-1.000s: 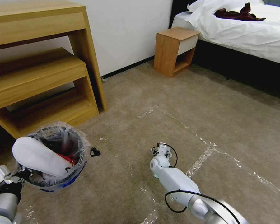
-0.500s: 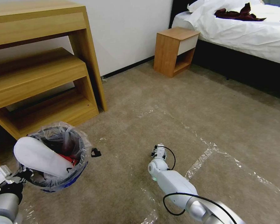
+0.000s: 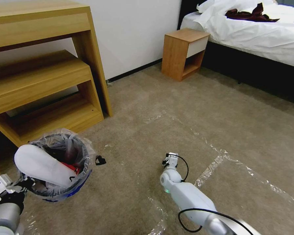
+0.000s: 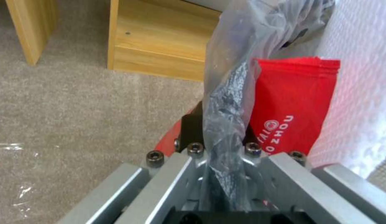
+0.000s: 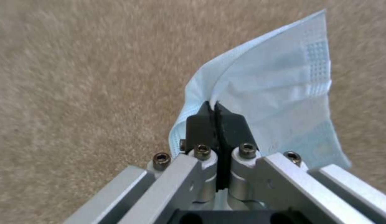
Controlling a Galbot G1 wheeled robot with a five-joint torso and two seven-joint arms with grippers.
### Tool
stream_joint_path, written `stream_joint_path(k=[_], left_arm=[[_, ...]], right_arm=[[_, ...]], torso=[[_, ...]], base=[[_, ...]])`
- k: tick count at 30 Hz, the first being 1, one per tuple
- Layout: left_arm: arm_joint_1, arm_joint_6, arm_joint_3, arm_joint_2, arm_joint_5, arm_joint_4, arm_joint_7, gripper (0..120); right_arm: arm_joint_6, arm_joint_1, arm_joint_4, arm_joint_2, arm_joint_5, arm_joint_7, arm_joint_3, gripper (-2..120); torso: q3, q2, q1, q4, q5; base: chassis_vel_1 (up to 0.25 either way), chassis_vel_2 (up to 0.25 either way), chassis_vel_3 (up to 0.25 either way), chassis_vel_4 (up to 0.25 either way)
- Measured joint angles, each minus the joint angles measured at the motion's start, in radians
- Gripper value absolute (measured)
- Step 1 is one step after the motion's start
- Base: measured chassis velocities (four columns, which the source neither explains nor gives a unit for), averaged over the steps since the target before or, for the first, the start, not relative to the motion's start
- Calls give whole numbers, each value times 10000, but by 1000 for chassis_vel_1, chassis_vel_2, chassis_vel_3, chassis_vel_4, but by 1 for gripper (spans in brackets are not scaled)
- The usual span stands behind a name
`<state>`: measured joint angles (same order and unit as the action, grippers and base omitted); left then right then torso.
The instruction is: Pick up the trash bin and place the garbage on the floor into it.
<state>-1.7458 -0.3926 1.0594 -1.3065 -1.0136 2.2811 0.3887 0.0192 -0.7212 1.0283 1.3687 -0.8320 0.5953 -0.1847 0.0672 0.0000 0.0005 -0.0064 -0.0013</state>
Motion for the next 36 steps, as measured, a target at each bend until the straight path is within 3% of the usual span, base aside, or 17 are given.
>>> stream_joint_path(k=[5, 9, 12, 17, 27, 36], left_arm=[[28, 2, 2, 74, 0, -91, 2, 1], [25, 2, 34, 143, -11, -112, 10, 1], [20, -24, 52, 165, -60, -81, 23, 1], [27, -63, 100, 220, -155, -12, 42, 1], [116, -283, -8, 407, -498, 148, 174, 1], [72, -500, -114, 605, -709, 363, 239, 1]], right_arm=[[21, -468, 1361, -559, -107, 85, 119, 0], [-522, -799, 2634, -1124, -151, -275, 152, 0], [-1698, -980, 4114, -2014, -434, -1343, 103, 0], [-2502, -863, 5531, -2868, -821, -2382, -3, 0], [-3875, 436, 8473, -4379, -1940, -5057, -934, 0], [-4218, 2064, 9712, -4639, -2370, -6290, -2592, 0]], torso=[[0, 0, 0, 1, 1], [-1, 1, 0, 1, 2], [-1, 0, 0, 1, 1], [0, 1, 0, 1, 2], [-1, 2, -1, 2, -1], [0, 2, 0, 2, -1]], base=[[0, 0, 0, 0], [0, 0, 0, 0], [0, 0, 0, 0], [0, 0, 0, 0], [0, 0, 0, 0], [0, 0, 0, 0]])
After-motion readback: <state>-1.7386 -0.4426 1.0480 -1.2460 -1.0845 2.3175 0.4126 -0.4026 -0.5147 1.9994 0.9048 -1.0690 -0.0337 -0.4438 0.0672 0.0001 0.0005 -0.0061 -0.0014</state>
